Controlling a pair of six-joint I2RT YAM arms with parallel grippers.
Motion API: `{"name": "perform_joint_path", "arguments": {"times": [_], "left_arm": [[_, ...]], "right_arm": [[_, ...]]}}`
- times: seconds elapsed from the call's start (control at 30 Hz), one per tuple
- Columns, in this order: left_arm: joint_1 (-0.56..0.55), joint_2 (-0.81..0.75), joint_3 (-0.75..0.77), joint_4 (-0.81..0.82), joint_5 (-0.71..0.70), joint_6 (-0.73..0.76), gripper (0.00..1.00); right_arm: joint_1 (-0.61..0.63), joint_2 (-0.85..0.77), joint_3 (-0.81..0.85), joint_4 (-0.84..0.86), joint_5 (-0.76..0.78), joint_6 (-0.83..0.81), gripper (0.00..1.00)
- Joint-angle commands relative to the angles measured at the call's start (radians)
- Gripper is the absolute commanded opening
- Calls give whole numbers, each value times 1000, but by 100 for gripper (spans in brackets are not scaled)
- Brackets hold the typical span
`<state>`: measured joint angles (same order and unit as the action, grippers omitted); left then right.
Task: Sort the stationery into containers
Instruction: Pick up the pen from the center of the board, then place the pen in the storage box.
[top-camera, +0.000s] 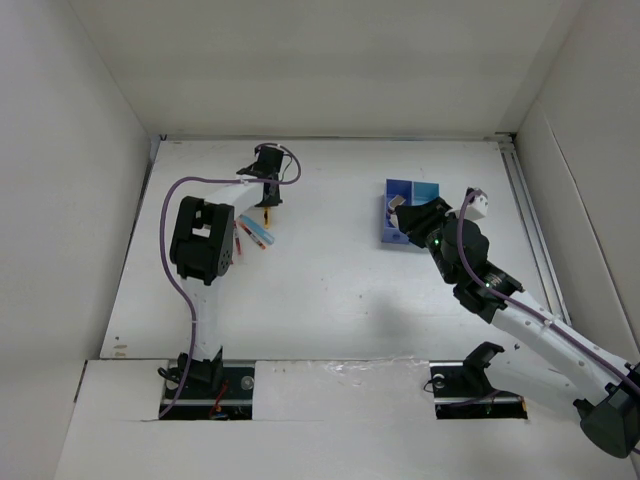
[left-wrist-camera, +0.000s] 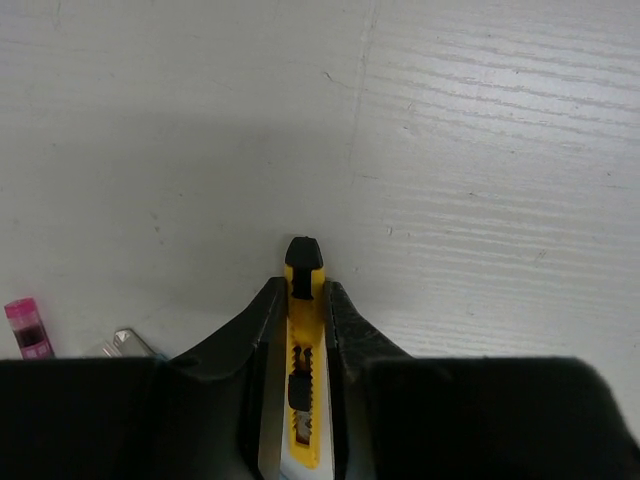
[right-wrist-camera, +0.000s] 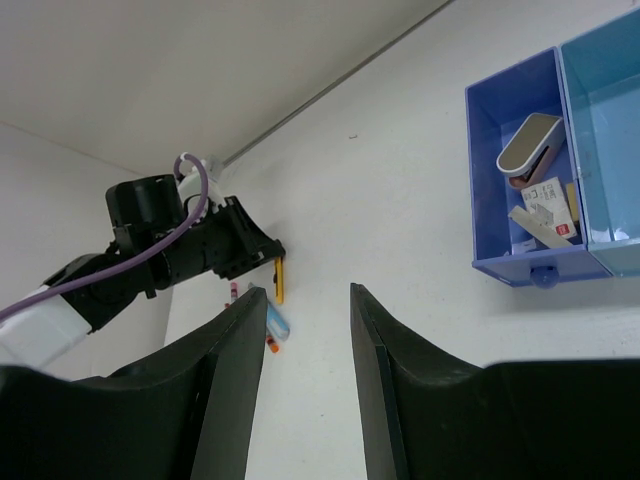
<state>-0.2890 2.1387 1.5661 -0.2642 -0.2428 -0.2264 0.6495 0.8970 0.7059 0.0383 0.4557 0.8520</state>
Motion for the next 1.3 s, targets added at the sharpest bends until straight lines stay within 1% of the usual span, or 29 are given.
{"name": "perform_joint_path", "arguments": {"times": [0.0, 0.13, 0.2, 0.37, 0.43, 0.47, 0.5, 0.57, 0.6, 0.67, 0.8, 0.83, 0.97, 1.07, 1.2, 1.27], "left_arm": [[-1, -26, 41, -23, 25, -11, 0], [-1, -94, 41, 2, 102, -34, 0], [-10, -123, 41, 11, 166, -48, 0], [-50, -209, 2, 107, 302, -100, 0], [-62, -221, -14, 144, 422, -142, 0], [-71, -233, -26, 208, 468, -160, 0], [-81, -249, -58, 245, 549, -181, 0], [-97, -260, -81, 307, 598, -237, 0], [-122, -260, -90, 369, 632, -263, 0], [-151, -260, -78, 407, 645, -272, 0], [-223, -201, -28, 503, 654, -333, 0], [-234, -168, -17, 552, 668, -349, 0], [-269, -57, 84, 643, 712, -430, 0], [-291, -4, 97, 750, 723, -479, 0], [-338, 64, 181, 760, 671, -488, 0], [-351, 92, 209, 760, 671, -488, 0]], "right_arm": [[10, -6, 38, 52, 14, -11, 45], [10, 16, 38, 52, 14, -11, 46], [10, 25, 47, 52, 14, -11, 46], [10, 36, 47, 52, 5, -11, 46], [10, 45, 47, 52, -5, -11, 47], [10, 54, 56, 52, -5, -11, 47], [10, 54, 56, 52, -5, -11, 47], [10, 54, 56, 52, -5, -11, 47], [10, 45, 56, 52, 21, -11, 47], [10, 36, 44, 52, 40, -1, 47], [10, -41, 11, 61, 61, 9, 46], [10, -52, 10, 61, 76, 9, 46], [10, -73, -11, 72, 100, 18, 46], [10, -82, -11, 72, 91, 18, 46], [10, -82, -11, 72, 90, 18, 46], [10, -92, -11, 72, 90, 18, 46]]}}
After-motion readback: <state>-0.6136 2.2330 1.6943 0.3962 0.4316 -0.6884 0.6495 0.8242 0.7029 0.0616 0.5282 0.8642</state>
